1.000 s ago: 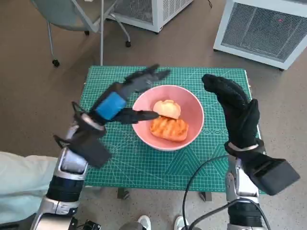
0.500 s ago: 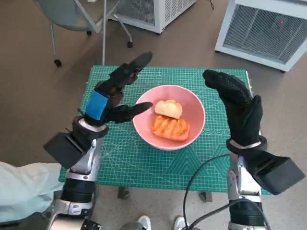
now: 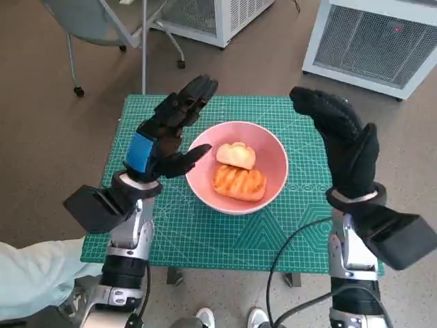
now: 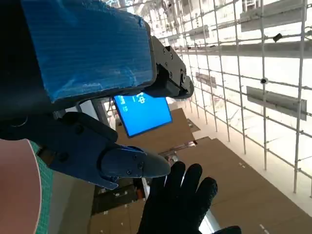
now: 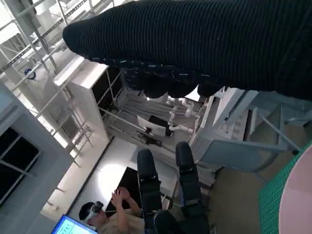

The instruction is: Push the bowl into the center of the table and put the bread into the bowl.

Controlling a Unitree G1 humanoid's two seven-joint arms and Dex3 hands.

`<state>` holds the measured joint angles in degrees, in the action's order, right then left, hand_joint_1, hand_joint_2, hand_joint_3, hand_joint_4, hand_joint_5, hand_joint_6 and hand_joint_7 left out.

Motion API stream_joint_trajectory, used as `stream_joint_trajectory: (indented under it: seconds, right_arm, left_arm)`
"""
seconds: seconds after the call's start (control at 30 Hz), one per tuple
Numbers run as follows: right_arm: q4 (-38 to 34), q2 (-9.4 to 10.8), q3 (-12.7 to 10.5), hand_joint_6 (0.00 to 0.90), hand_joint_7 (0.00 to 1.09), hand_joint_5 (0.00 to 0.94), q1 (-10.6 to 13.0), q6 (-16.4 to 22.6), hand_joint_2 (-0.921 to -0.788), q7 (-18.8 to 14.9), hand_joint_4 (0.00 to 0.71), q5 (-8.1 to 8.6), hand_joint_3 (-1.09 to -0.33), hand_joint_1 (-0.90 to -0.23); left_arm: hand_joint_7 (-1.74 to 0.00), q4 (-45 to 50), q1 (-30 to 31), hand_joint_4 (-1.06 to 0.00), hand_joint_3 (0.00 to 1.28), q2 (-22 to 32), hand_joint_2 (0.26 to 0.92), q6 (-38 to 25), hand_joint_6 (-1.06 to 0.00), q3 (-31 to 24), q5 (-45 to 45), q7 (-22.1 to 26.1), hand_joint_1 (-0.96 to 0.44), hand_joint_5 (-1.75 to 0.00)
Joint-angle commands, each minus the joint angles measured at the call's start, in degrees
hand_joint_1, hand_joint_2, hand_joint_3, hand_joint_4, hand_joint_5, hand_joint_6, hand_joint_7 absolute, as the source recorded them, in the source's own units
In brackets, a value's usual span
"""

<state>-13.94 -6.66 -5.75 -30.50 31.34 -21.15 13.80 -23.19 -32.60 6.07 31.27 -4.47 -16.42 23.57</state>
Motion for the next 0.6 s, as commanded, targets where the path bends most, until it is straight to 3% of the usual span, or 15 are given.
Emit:
stream_joint_trajectory:
  seconds: [0.03,0.6]
  right_arm:
    - [0.5,-0.8,0.2,-0.001,0.52,0.002,-0.3,-1.6,-0.921,0.0,0.166,-0.37,-0.753,-0.685]
    - [1.0,-1.8,0.1,-0.001,0.49,0.000,-1.3,-2.4,-0.921,0.8,0.163,-2.05,-0.755,-0.696]
  left_arm:
    - [-0.02,0.1,-1.0,-0.36,0.30,-1.0,0.921,1.1,-0.40,-1.0,-0.3,-0.6,-0.55,-0.01]
    - [-0.02,-2.3,-3.3,-0.36,0.30,-3.0,0.921,1.3,-0.40,-2.6,-0.9,-1.3,-0.52,-0.01]
